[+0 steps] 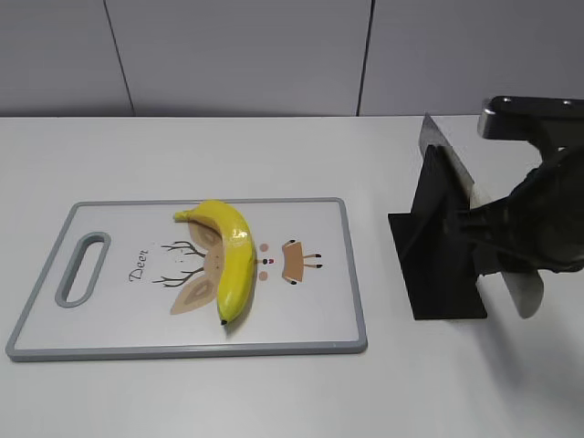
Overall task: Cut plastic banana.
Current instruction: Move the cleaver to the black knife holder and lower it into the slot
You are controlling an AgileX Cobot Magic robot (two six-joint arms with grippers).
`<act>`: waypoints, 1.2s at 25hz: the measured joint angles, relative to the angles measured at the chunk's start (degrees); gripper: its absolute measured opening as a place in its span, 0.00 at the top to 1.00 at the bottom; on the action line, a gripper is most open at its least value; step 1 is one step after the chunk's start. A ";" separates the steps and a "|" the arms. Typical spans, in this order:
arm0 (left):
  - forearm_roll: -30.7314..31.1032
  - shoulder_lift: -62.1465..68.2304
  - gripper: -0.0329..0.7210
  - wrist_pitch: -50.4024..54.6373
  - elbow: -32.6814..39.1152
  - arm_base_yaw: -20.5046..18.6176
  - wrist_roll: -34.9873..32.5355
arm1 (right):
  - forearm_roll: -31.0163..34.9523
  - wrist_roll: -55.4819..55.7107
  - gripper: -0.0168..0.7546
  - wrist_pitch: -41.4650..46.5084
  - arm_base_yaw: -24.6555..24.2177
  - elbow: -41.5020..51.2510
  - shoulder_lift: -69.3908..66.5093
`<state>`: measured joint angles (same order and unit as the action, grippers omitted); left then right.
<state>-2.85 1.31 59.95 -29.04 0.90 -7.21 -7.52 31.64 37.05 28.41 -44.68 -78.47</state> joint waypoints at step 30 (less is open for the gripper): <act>0.00 0.00 0.28 0.00 0.00 0.00 0.00 | 2.26 -7.36 0.12 3.96 0.14 -6.71 9.07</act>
<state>-2.85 1.31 59.95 -29.04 0.90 -7.21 -5.26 24.28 41.02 28.54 -51.39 -69.39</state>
